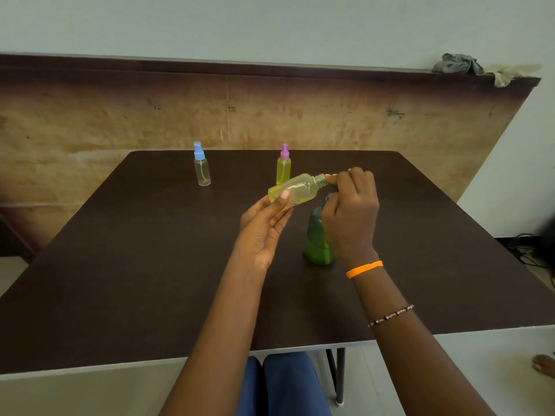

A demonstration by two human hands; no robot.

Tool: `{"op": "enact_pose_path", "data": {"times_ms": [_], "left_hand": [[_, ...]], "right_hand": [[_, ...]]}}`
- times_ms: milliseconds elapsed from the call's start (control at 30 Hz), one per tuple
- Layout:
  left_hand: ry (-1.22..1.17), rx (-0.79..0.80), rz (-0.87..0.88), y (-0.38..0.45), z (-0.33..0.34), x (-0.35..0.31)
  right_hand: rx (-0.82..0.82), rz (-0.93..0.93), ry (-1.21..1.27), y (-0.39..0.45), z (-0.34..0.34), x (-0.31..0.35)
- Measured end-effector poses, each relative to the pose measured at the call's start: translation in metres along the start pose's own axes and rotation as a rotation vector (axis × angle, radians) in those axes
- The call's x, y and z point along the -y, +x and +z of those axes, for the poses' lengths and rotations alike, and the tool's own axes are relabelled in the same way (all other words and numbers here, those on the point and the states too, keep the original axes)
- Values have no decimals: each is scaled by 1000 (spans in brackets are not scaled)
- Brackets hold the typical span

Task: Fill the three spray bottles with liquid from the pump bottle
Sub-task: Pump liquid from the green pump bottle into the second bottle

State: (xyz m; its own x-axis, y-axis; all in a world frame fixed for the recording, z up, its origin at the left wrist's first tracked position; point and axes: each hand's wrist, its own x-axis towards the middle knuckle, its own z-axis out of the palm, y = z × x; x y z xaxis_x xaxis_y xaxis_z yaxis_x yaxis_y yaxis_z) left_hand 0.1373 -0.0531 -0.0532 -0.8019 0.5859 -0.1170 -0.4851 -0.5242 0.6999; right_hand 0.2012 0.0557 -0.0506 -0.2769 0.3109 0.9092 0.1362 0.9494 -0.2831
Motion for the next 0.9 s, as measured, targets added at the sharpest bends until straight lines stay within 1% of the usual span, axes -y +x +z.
{"op": "enact_pose_path", "data": {"times_ms": [67,200,433,567,667,900], "left_hand": [[6,-7,-7,1,-1,1],[13,-3,-20,1,-3,2],[0,12,4,0,1,-2],[1,-2,5,2,-1,-2],[8,-7,1,2,-4,-3],[-7,6,3,1,0,-3]], "right_hand": [[-40,-21,26,-9,4,-5],[-44,-32,64,-10,5,-8],[59,-22,-16,4,-3,1],[-12,-49,-50,-5,3,0],[-23,-60,-53,-7,6,-2],[54,-22,4,12,-4,1]]}}
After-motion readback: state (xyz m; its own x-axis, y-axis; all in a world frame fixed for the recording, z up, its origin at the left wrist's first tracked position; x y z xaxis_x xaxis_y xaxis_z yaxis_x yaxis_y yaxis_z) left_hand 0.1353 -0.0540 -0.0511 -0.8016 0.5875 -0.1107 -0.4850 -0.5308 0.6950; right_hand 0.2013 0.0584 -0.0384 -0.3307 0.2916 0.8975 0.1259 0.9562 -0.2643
